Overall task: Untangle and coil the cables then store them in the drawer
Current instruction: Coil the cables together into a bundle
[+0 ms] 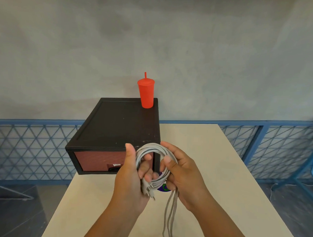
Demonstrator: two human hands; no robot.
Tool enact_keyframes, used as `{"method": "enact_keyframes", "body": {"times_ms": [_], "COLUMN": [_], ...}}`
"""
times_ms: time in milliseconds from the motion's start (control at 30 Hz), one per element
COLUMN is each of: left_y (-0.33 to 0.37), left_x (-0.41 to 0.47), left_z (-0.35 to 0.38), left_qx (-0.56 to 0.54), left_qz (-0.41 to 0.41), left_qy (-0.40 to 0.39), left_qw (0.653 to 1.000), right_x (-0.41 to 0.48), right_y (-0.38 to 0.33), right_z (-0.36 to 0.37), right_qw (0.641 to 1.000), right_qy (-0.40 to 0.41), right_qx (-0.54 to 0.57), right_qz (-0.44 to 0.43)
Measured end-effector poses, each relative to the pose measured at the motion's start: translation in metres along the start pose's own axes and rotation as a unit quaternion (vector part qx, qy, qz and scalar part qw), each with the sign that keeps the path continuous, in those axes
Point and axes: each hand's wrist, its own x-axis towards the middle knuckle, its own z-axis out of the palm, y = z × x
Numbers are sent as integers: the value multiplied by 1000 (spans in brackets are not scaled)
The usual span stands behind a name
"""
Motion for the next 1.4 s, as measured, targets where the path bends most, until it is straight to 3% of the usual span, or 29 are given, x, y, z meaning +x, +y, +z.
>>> {"method": "enact_keyframes", "body": {"times_ms": [233,400,500,800,967,1133,1267,1333,1400], "left_y": [13,17,17,34,43,42,35,28,17], "left_x": [1,-4,-4,5,11,16,21,25,30], "left_z": [-2,-2,-5,-25,-24,-17,-17,-20,-27], "left_qx": [47,60,21,-200,-194,-51,79,194,335], "left_qz": [-29,-55,-88,-44,-10,110,161,198,249], "left_qy": [67,37,-8,-132,-102,-74,-14,32,60], "left_qw": [996,996,996,970,976,990,984,960,907], "right_x": [1,4,5,9,4,-6,-7,-6,-7], "right_y": [6,4,8,32,39,42,35,29,22], "right_z": [-11,-24,-30,-48,-35,-12,-5,-2,2], "right_qw": [993,983,973,941,917,892,872,862,849], "right_qy": [10,25,30,-14,-70,-129,-145,-157,-174], "right_qx": [-105,-166,-215,-337,-391,-431,-461,-477,-494], "right_qz": [-48,-76,-82,-1,6,43,74,77,72]}}
